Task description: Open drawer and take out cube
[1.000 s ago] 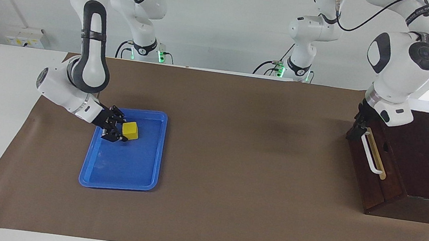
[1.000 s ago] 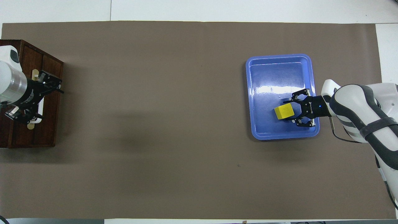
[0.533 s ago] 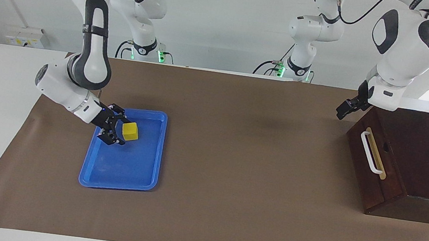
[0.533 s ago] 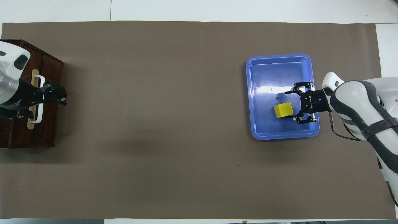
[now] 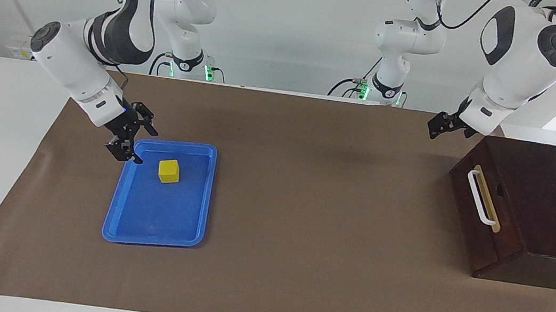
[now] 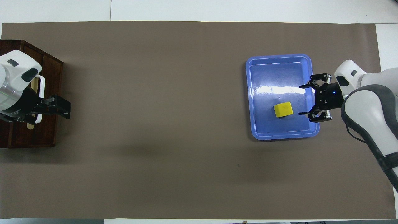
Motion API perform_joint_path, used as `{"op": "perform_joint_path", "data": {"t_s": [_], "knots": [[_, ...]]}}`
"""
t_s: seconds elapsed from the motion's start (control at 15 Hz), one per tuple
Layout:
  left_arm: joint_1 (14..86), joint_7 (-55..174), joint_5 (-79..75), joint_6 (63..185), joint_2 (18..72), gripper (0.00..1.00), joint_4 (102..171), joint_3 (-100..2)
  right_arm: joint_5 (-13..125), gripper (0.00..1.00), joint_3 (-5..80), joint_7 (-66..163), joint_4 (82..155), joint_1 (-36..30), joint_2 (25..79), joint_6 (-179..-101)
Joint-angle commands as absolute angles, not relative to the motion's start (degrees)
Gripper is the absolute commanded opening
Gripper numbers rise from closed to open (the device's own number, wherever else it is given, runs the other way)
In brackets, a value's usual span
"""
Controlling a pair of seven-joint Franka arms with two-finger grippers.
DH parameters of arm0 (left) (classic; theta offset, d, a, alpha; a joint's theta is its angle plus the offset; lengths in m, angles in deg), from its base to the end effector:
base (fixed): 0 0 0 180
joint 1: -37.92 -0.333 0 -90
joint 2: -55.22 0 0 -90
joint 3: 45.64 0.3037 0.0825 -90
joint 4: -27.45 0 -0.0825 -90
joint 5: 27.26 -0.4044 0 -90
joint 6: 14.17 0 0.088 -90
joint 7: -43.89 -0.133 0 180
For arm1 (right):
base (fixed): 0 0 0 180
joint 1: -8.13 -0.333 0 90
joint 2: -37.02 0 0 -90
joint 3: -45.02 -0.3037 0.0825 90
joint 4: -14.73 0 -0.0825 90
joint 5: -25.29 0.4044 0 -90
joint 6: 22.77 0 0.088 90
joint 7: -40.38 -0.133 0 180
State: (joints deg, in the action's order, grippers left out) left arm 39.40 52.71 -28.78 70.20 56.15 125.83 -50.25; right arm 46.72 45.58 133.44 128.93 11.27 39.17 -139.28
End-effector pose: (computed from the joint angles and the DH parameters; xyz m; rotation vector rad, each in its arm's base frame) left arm 0.5422 -0.0543 0.5179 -3.0645 -0.0726 0.3430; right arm 0.5843 -0.0086 0.4000 -2.2251 -1.8583 -0.3682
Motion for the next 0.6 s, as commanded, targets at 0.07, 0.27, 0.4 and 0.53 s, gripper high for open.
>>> {"op": "perform_joint_path", "data": {"t_s": [0.07,0.27,0.4,0.53], "knots": [[41.7,50.7,-28.0,68.4,58.0,1.0,126.0,-47.1,41.3,1.0,44.4,121.5,125.5,11.6,37.2,-136.8],[42.0,50.5,-28.1,67.8,57.9,1.0,125.7,-47.1,36.4,1.0,44.3,108.1,125.2,10.7,32.4,-132.5],[41.9,50.4,-28.4,68.0,57.9,1.0,125.8,-47.2,34.4,1.0,44.3,100.2,123.6,10.8,31.0,-128.7],[41.4,50.3,-28.7,68.0,57.5,1.0,125.3,-47.9,32.1,1.0,44.2,92.4,119.9,10.7,31.0,-123.1]]}}
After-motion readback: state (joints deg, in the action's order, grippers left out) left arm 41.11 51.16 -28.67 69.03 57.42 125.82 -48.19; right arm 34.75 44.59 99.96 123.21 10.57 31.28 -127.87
